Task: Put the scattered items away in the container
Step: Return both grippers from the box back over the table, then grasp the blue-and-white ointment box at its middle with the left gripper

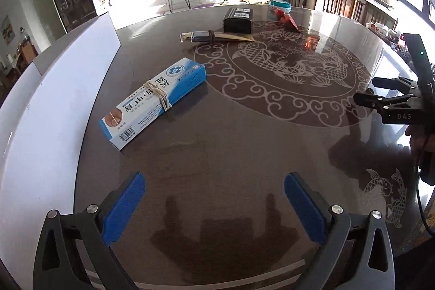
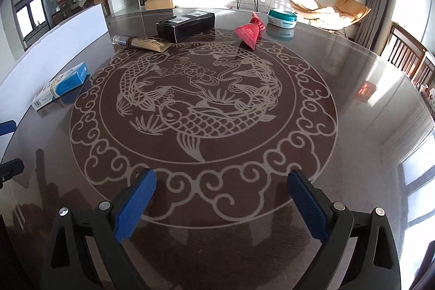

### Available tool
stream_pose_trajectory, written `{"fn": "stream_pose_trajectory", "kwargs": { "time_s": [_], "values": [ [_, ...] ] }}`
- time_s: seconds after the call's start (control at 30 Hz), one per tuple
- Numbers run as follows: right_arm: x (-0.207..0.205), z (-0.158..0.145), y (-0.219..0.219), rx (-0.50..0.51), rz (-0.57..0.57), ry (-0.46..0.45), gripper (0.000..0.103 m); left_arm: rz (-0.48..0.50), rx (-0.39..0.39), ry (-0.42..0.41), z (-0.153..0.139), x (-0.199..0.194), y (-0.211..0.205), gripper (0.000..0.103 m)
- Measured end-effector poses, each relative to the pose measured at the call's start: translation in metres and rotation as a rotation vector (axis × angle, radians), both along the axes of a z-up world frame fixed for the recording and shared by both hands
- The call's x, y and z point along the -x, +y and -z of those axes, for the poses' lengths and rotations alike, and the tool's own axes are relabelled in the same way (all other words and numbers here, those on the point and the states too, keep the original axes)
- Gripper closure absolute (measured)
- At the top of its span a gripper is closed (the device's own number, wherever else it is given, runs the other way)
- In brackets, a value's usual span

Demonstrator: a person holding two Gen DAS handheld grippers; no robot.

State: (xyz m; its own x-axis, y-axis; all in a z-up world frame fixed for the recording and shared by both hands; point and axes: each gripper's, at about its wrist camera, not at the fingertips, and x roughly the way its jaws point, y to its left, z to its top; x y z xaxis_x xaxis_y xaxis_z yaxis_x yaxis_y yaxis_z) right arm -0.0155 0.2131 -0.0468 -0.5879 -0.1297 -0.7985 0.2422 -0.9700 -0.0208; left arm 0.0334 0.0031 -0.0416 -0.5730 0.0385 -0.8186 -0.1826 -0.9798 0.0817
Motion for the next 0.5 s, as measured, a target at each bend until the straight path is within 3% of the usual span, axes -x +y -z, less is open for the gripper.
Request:
{"fn": "stream_pose_trajectory", "kwargs": {
  "time_s": [0.23,0.37,0.5],
  "values": [
    [-0.002,0.006,-0.001,0.001,0.017,-0.026,0.0,-0.123,0.015,-0.017,0.012,0.028,-0.04,0.0],
    [-0.003,0.006,-0.002,-0.001,0.019,-0.026,0.0,-0.182,-0.078,-0.019,0.017,0.055,-0.058,0.0],
    [-0.003,0.006,-0.002,-0.001,0.019,-0.027,0.0,-0.213,-0.083,0.0,0.018,0.088,-0.057,0.0]
  ]
}}
